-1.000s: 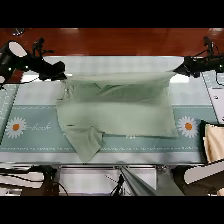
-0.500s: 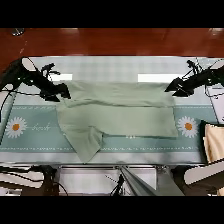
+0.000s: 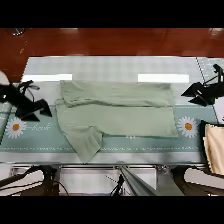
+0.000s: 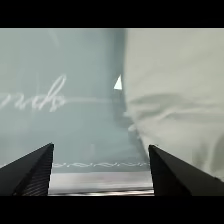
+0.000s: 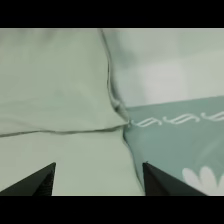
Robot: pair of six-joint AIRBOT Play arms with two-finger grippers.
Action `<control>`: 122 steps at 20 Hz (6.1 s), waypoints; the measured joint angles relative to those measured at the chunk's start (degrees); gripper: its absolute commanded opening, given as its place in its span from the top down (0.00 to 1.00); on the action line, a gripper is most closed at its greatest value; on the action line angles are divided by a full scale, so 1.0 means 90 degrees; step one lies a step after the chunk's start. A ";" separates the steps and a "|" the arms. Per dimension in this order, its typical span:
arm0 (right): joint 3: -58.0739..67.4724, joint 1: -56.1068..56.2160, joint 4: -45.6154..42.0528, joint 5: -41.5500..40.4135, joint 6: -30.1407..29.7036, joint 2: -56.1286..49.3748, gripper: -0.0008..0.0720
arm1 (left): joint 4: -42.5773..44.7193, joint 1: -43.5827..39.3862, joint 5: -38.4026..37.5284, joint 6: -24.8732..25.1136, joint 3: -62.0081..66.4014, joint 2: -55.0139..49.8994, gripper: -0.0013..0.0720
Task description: Fold the shirts.
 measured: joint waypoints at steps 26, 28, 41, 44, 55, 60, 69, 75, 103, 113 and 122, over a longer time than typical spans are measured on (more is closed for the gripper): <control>-0.3303 -0.0976 -0.0578 -0.0017 0.0554 0.1673 0.14 | -0.4194 -0.0731 0.3429 0.1715 -0.4583 0.2254 0.95; -0.3315 -0.0763 -0.0478 -0.0158 0.0568 0.1494 0.14 | -0.4223 -0.0738 0.3410 0.1719 -0.4583 0.2256 0.95; -0.1625 0.0114 0.0192 -0.0338 0.0114 0.0610 0.95 | -0.4051 0.0189 0.2715 0.1681 -0.3062 0.2038 0.95; -0.0777 0.0342 0.0449 -0.0311 0.0080 0.0109 0.95 | -0.3961 0.0070 0.2730 0.1474 -0.2157 0.1358 0.95; 0.1843 0.0964 0.0760 -0.0491 0.0500 -0.2023 0.95 | -0.3905 -0.0641 0.2028 0.0284 0.2540 -0.2387 0.95; 0.2288 0.0984 0.0937 -0.0593 0.0571 -0.2635 0.95 | -0.3903 -0.0668 0.1841 -0.0034 0.3723 -0.3434 0.95; 0.2960 0.0571 0.1348 -0.0442 0.0228 -0.2975 0.14 | -0.3259 -0.0187 0.1056 -0.0223 0.4750 -0.3925 0.02; 0.2783 0.0034 0.0631 0.0260 0.0277 -0.2856 0.14 | -0.0746 0.0338 0.0721 -0.0595 0.3837 -0.2465 0.02; -0.0549 0.1086 -0.0126 0.0784 0.0308 0.3349 0.95 | -0.3048 -0.6054 0.3861 0.0155 0.3801 -0.3337 0.95; -0.0748 0.1086 0.0335 0.0867 0.0476 0.4279 0.95 | -0.3684 -0.6698 0.2484 -0.0573 0.5530 -0.4711 0.95; -0.0049 0.3342 0.1508 -0.0233 0.0175 0.2671 0.95 | -0.2361 -0.3376 0.0420 -0.0287 0.5506 -0.2392 0.95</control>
